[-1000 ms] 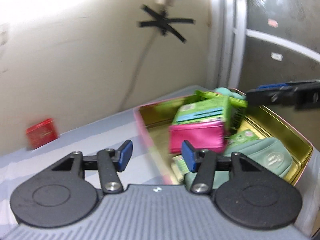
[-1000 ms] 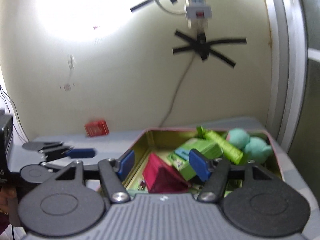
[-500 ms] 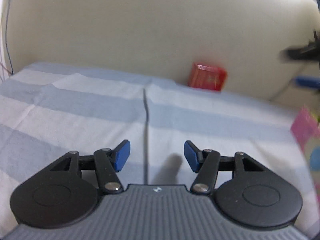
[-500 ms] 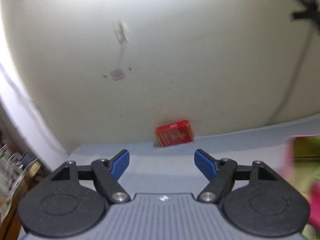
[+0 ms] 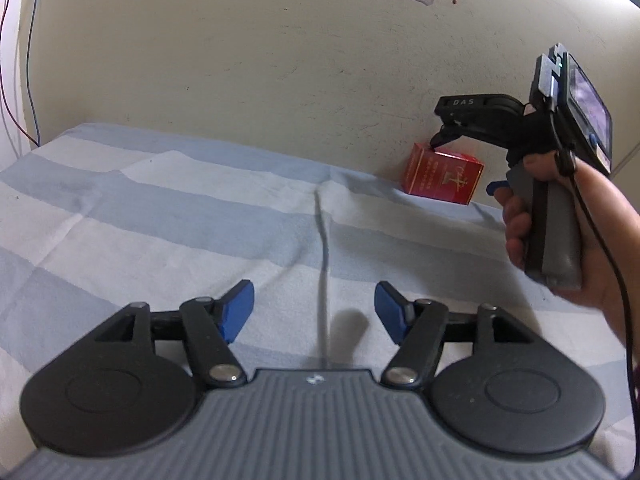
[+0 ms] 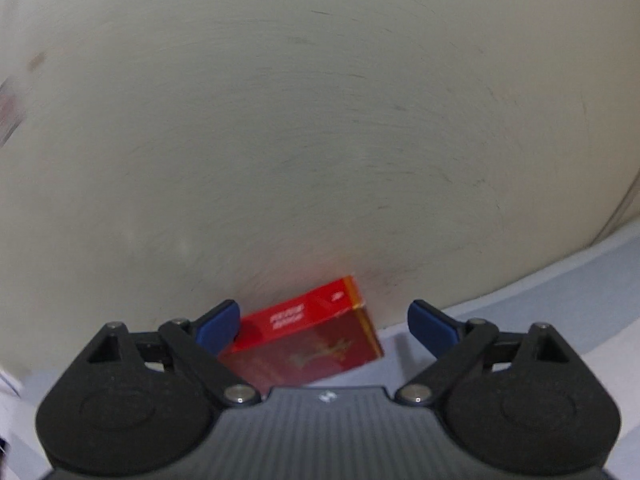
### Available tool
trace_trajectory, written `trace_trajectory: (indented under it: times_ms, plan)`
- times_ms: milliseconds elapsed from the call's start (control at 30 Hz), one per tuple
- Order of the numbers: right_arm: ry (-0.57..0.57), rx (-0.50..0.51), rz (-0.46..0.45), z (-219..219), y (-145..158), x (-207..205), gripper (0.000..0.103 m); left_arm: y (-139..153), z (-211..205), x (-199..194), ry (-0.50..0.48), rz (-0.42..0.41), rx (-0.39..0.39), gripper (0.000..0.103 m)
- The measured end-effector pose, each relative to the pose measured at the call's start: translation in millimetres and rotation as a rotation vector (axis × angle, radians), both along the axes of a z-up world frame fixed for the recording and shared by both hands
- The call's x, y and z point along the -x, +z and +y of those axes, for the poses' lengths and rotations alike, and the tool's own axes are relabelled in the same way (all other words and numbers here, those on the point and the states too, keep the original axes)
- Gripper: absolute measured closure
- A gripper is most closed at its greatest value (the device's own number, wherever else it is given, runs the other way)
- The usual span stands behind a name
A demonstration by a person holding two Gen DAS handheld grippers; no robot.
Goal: Organize objects
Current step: 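Move the right tool to the red cigarette box by the wall, then close the left tool on the red box while the right tool grips its other end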
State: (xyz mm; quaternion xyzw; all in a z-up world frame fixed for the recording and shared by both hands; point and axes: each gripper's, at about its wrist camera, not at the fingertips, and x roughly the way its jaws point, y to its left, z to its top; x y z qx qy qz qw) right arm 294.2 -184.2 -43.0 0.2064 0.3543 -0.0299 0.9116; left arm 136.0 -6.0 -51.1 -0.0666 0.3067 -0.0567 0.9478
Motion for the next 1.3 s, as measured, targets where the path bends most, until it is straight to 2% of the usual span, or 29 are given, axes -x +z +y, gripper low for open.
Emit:
trace_trajectory:
  times_ms: [33, 67, 100, 133, 167, 300, 367, 400, 433, 533, 600, 667, 700, 767, 900, 933, 1033, 1100, 1167, 1233, 1300]
  plan:
    - [-0.003, -0.036, 0.009, -6, -2, -2, 0.008, 0, -1, 0, 0.0, -0.001, -0.003, 0.033]
    - [0.004, -0.077, 0.02, -12, -4, -2, 0.012, 0, 0, 1, 0.0, -0.001, -0.002, 0.033]
    - [0.021, -0.105, 0.019, -15, -5, -1, 0.019, 0, 0, 0, 0.0, -0.002, -0.003, 0.033]
    - [0.047, -0.124, 0.006, -16, -5, 2, 0.03, 0, 0, 1, 0.0, -0.002, -0.004, 0.032]
    - [0.068, -0.133, 0.001, -15, -4, 6, 0.031, 0, 0, 1, 0.0, -0.002, -0.005, 0.032]
    - [0.17, -0.085, 0.006, -2, 0, 33, 0.031, 1, 0, 1, 0.001, -0.003, -0.005, 0.032]
    - [0.232, -0.048, 0.044, 6, -3, 50, 0.043, 1, 0, 1, 0.001, -0.002, -0.001, 0.032]
    - [0.258, -0.028, 0.064, 10, -8, 60, 0.043, 1, 0, 1, 0.001, -0.002, 0.0, 0.032]
    - [0.278, -0.016, 0.081, 13, -13, 70, 0.042, 1, 0, 0, 0.001, -0.002, 0.0, 0.032]
    - [0.348, 0.067, 0.045, 24, -12, 101, 0.04, 1, 0, 2, 0.002, -0.002, -0.001, 0.032]
    - [0.352, 0.064, 0.003, 26, -4, 114, 0.03, 1, 0, 2, 0.001, -0.002, 0.003, 0.032]
    - [0.328, 0.091, -0.066, 27, 7, 119, 0.011, 2, 1, 2, 0.002, -0.001, 0.008, 0.032]
    - [0.309, 0.111, -0.1, 27, 11, 120, 0.008, 2, 1, 2, 0.002, -0.001, 0.01, 0.032]
    - [0.291, 0.124, -0.132, 25, 12, 116, 0.006, 2, 2, 2, 0.004, 0.001, 0.012, 0.032]
    - [0.313, 0.123, -0.096, 30, -4, 96, 0.0, 2, 1, 2, 0.008, 0.002, 0.01, 0.032]
    - [0.325, 0.146, -0.081, 29, -4, 80, 0.0, 2, 2, 2, 0.014, 0.002, 0.013, 0.032]
    - [0.36, 0.27, -0.064, 46, -17, 66, 0.0, 2, 5, 1, 0.028, 0.004, 0.025, 0.032]
    - [0.41, 0.265, 0.0, 51, -23, 55, 0.008, 2, 5, 0, 0.027, 0.004, 0.024, 0.032]
    - [0.436, 0.32, -0.007, 59, -22, 58, 0.024, 2, 5, 1, 0.027, 0.003, 0.02, 0.031]
    - [0.451, 0.323, -0.015, 60, -20, 67, 0.031, 3, 5, 1, 0.027, 0.004, 0.021, 0.031]
    - [0.453, 0.327, -0.017, 60, -18, 82, 0.034, 3, 7, 1, 0.025, 0.006, 0.027, 0.031]
